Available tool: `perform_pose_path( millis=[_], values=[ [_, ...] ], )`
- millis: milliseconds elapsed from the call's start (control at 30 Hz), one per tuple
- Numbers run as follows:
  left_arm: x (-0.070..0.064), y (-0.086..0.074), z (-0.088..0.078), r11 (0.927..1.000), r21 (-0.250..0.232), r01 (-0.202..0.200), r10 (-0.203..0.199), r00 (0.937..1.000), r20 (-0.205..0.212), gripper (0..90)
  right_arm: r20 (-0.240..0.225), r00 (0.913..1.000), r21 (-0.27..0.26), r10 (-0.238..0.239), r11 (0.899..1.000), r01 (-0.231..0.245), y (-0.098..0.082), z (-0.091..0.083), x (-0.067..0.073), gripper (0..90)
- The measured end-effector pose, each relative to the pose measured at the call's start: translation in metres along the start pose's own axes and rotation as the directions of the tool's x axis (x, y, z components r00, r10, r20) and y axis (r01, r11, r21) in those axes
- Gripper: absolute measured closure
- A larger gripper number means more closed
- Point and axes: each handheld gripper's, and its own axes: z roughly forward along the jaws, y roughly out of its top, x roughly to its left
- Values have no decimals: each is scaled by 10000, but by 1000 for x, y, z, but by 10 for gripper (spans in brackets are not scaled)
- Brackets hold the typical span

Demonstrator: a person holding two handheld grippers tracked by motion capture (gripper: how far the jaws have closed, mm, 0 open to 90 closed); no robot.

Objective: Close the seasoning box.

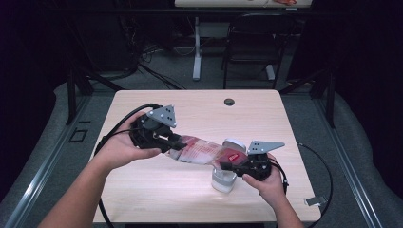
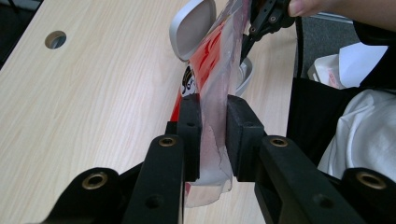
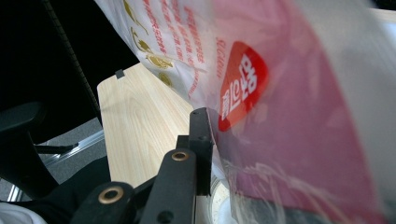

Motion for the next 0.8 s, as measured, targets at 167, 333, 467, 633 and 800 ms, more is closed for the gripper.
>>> perform_pose_path(
  millis=[167, 333, 467, 633, 800],
  values=[
    [0, 0, 0, 10000, -17, -15, 15, 10000, -5, 773, 0, 10000, -2, 6, 10000, -6, 0, 0, 0, 818],
    [0, 0, 0, 10000, -26, -13, 13, 10000, -3, 773, 1, 10000, -1, -3, 10000, 3, 0, 0, 0, 819],
    [0, 0, 0, 10000, -37, -30, 30, 10000, -3, 773, -1, 10000, 3, -2, 10000, 2, 0, 0, 0, 819],
    [0, 1, 0, 10000, -46, -29, 29, 10000, 0, 774, 1, 10000, 4, -3, 10000, 3, 0, 0, 0, 819],
    [-1, 1, 0, 10000, -44, -40, 40, 10000, -10, 775, 3, 10000, 4, -6, 10000, 6, 0, 0, 0, 818]
  ],
)
